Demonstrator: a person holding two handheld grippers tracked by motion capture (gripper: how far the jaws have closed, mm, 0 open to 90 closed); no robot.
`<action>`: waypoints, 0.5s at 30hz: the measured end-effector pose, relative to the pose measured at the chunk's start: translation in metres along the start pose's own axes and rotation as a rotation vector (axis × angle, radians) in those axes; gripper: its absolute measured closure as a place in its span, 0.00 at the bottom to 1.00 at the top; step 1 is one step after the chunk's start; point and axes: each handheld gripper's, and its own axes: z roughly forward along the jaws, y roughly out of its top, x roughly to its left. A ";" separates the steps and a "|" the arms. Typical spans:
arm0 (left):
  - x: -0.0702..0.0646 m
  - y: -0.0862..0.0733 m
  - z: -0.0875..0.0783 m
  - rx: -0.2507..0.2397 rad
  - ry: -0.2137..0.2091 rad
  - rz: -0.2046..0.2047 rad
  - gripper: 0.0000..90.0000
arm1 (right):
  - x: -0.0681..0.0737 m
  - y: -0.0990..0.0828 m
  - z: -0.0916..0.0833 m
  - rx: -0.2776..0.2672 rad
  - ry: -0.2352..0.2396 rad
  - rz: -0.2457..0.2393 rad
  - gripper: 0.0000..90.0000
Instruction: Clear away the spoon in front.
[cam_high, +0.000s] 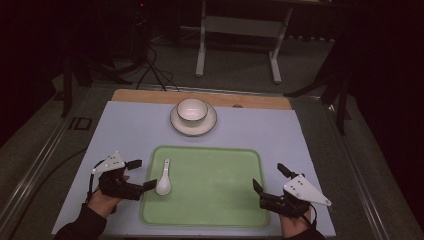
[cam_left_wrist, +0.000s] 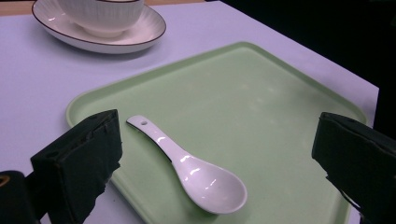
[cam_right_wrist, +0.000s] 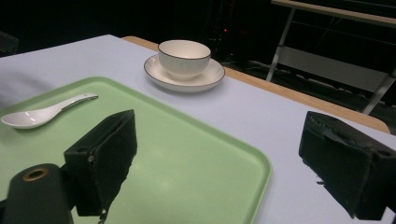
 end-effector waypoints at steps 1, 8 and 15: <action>0.000 -0.001 0.000 -0.001 0.003 0.004 0.02 | 0.000 0.000 0.000 0.000 -0.001 -0.002 0.12; -0.001 -0.007 0.004 0.011 0.014 0.040 0.02 | -0.002 -0.002 0.000 0.002 0.004 0.002 0.12; -0.001 -0.009 0.007 0.008 0.008 0.044 0.02 | -0.003 -0.004 0.001 0.016 0.017 0.008 0.12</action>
